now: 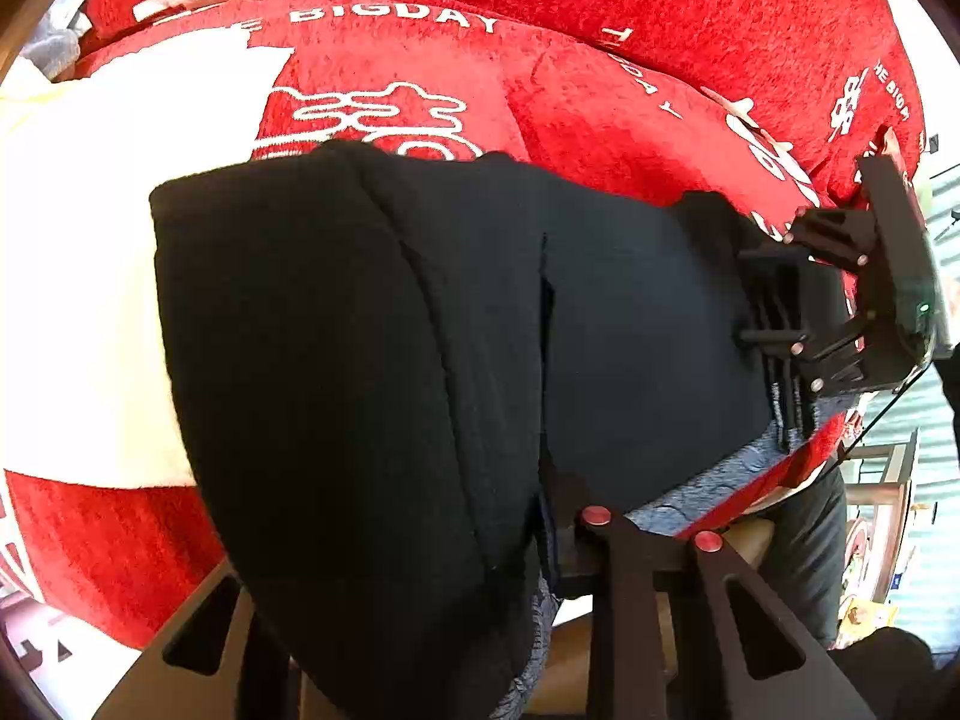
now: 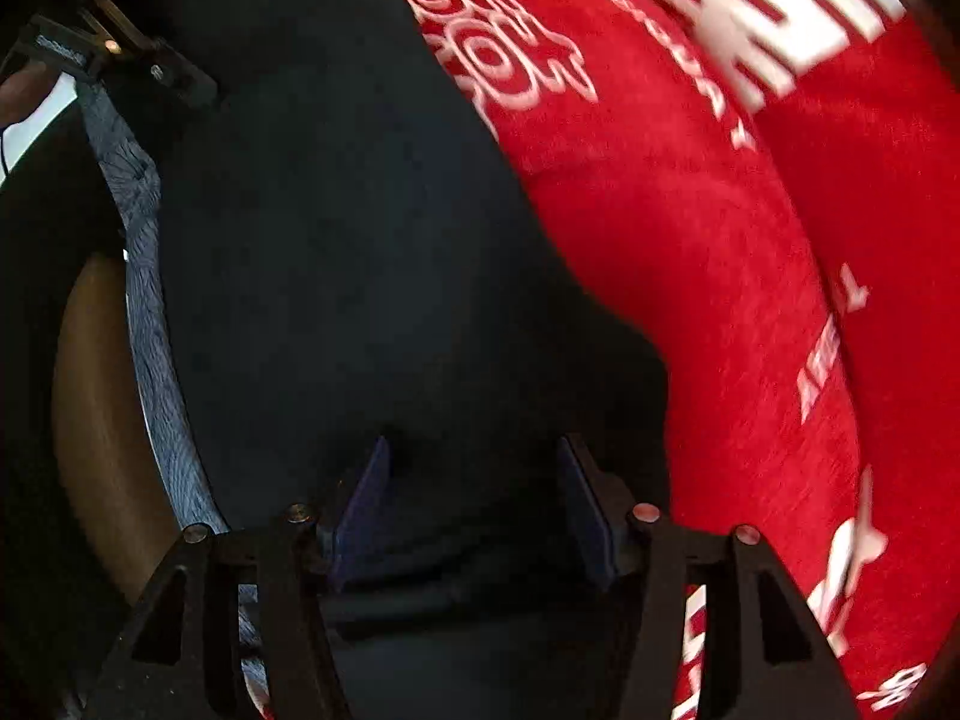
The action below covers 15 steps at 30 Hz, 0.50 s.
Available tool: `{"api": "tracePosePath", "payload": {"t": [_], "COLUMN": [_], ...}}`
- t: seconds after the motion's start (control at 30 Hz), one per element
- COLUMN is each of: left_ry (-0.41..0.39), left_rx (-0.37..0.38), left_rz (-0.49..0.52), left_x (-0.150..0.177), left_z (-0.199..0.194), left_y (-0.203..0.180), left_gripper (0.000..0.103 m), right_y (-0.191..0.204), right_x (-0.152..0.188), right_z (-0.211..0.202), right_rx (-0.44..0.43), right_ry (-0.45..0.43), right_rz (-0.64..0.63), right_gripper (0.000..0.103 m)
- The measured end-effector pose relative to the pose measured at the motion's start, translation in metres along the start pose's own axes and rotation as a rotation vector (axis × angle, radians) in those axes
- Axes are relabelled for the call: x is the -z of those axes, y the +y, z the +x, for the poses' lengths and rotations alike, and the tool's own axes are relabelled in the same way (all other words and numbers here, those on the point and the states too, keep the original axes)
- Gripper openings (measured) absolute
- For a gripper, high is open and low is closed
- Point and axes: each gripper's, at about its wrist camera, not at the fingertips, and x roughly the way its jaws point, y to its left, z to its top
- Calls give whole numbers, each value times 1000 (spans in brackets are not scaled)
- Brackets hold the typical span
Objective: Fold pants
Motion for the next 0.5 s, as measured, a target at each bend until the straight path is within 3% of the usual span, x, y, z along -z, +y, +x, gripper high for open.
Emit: {"api": "tracePosePath", "payload": {"t": [0.07, 0.17, 0.3, 0.43, 0.5], "left_ry": [-6, -18, -31, -39, -47], "left_rx": [-3, -11, -51, -101, -123], "left_rz": [0, 11, 49, 98, 116], "left_x": [-2, -6, -13, -17, -17], "left_z": [-8, -25, -42, -53, -58], "left_y": [-12, -24, -49, -78, -89], "left_gripper": [28, 28, 27, 27, 27], "right_y": [11, 37, 29, 35, 28], "right_x": [3, 10, 5, -9, -17], "right_z": [-1, 0, 2, 13, 13], "right_rx": [-24, -44, -73, -1, -20], "right_ry": [6, 34, 4, -23, -26], "right_rz": [-32, -181, -166, -220, -183], "right_gripper": [63, 64, 66, 88, 92]}}
